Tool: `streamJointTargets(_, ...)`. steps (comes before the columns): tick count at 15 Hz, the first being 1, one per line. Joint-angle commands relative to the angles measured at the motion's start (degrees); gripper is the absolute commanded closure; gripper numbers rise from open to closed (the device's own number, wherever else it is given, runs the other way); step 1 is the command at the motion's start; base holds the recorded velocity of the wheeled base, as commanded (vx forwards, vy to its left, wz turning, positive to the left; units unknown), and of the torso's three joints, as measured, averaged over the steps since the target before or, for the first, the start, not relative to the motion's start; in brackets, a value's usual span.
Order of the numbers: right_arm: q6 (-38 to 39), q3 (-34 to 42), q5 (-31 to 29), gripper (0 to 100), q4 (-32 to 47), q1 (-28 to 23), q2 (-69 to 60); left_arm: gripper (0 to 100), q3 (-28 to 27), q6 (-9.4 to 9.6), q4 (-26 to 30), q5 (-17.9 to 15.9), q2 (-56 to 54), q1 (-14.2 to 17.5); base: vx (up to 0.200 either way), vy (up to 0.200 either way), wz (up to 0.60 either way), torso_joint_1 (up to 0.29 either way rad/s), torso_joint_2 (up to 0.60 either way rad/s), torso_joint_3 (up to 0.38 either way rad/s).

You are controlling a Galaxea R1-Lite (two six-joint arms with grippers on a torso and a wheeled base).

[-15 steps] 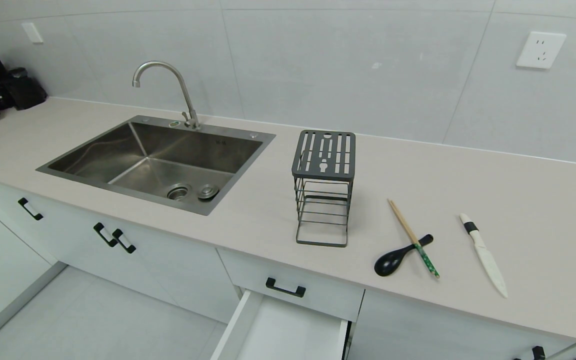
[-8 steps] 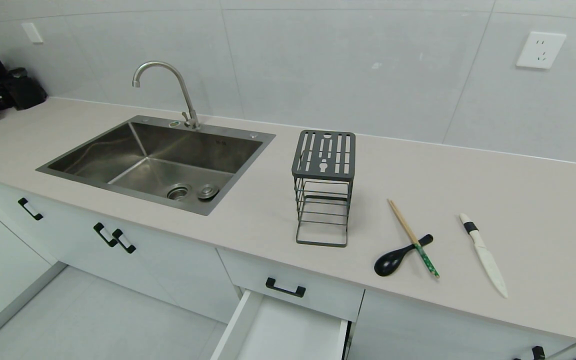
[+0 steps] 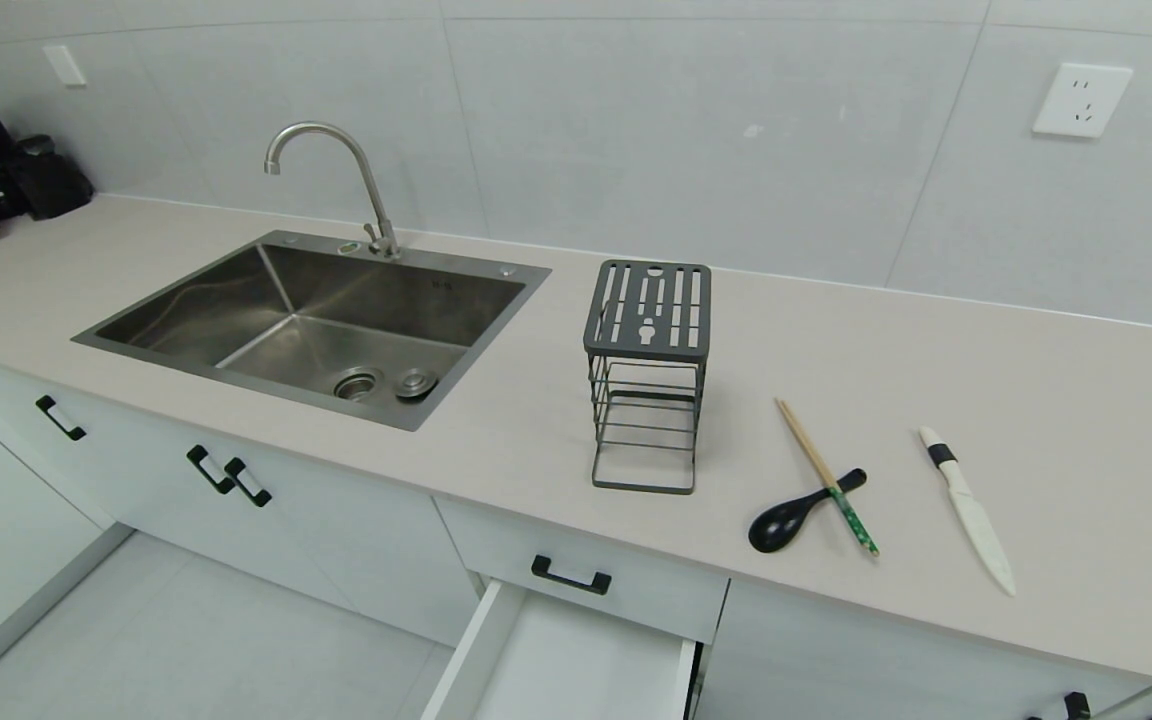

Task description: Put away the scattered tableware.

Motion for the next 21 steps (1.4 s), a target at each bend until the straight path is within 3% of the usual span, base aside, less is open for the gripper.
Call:
streamJointTargets(1,-3.18,-0.57,0.01,0,-2.18,1.69,10.54,0,0.01,0.02,0.00,0.01,0.00,0.01,0.000,0.000,0.00,0.000,0.00,0.000)
streamJointTargets(5,-6.60,-1.80,-0.78,0,-7.63,1.69,22.06,0,0.01,0.02,0.00,0.01,0.00,0.01,0.000,0.000,0.00,0.000,0.00,0.000)
streamJointTargets(15,-9.07,-5.66,-5.70,0,-7.72,8.89,35.51,0,0.01,0.11,0.00,0.01,0.00,0.01,0.000,0.000,0.00,0.000,0.00,0.000)
streamJointTargets(21,-10.47,-9.09,-6.84,0,-8.16,9.42,42.89,0,-0.08,0.11,0.00,0.01,0.00,0.01,0.000,0.000,0.00,0.000,0.00,0.000)
